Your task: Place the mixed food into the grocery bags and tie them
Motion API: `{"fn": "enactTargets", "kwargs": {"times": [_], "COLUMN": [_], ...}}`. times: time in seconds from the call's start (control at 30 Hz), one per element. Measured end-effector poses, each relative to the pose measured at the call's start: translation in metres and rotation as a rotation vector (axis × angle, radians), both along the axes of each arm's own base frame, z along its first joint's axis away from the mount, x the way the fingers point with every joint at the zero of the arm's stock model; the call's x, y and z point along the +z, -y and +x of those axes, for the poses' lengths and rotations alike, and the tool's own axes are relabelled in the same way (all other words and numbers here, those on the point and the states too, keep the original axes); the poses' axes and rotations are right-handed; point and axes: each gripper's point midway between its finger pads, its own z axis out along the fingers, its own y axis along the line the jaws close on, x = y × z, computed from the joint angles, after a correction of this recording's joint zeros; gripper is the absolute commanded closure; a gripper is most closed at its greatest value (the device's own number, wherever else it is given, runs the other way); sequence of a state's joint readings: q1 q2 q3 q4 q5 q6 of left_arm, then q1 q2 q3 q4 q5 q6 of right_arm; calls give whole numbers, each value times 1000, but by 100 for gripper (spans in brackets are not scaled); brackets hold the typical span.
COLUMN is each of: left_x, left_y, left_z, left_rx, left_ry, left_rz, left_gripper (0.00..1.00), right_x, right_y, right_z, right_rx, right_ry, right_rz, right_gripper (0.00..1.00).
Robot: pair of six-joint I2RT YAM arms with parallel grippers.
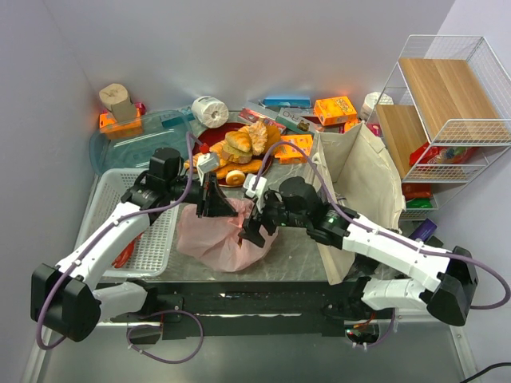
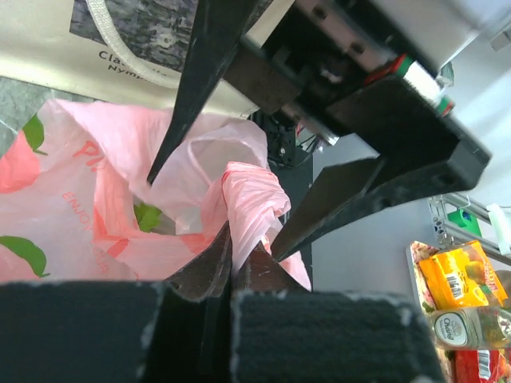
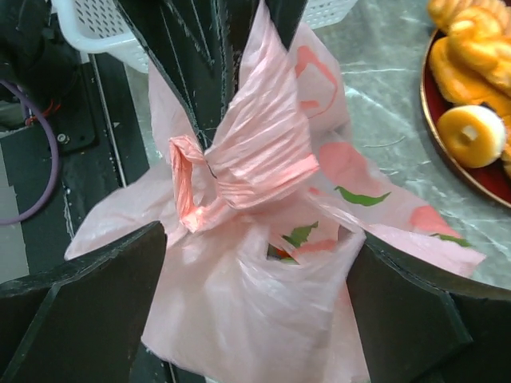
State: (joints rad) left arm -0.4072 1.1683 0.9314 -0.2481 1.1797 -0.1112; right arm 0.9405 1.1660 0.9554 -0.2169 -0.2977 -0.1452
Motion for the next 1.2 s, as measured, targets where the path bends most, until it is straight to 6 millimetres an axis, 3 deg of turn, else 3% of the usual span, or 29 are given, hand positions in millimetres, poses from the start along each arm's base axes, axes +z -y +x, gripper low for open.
{"fn": "enactTargets", "kwargs": {"times": [0.1, 0.13, 0.23, 0.33, 0.53, 0.57, 0.6, 0.7, 0.97, 1.2], "left_x": [1, 1, 2, 2, 3, 5, 6, 9, -1, -1], "left_y": [1, 1, 1, 1, 1, 2, 2, 3, 5, 11], "left_z": [0, 0, 1, 1, 3, 3, 3, 4, 9, 14], "left_rx": [3, 4, 5, 6, 3, 2, -1, -2, 35, 208], "left_ry": [1, 0, 4, 8, 29, 36, 40, 55, 93, 244], "left_rz": [-8, -10, -14, -14, -20, -24, -29, -41, 3, 76], "left_gripper": [99, 99, 99, 99, 99, 99, 99, 99, 99, 99], "right_x": [-7, -10, -16, -17, -5, -3, -1, 4, 6, 8], "right_y": [-4, -4, -2, 2, 15, 19, 22, 28, 32, 36], "right_z": [3, 5, 13, 22, 29, 30, 30, 31, 32, 26], "right_rx": [-18, -34, -91, -156, -215, -222, -228, -233, -222, -214], "right_ry": [-11, -14, -24, -17, 17, 21, 25, 39, 17, -33], "right_rz": [3, 0, -12, -19, 6, 13, 21, 37, 55, 62], "right_gripper": [32, 44, 63, 69, 70, 73, 85, 100, 100, 100]}}
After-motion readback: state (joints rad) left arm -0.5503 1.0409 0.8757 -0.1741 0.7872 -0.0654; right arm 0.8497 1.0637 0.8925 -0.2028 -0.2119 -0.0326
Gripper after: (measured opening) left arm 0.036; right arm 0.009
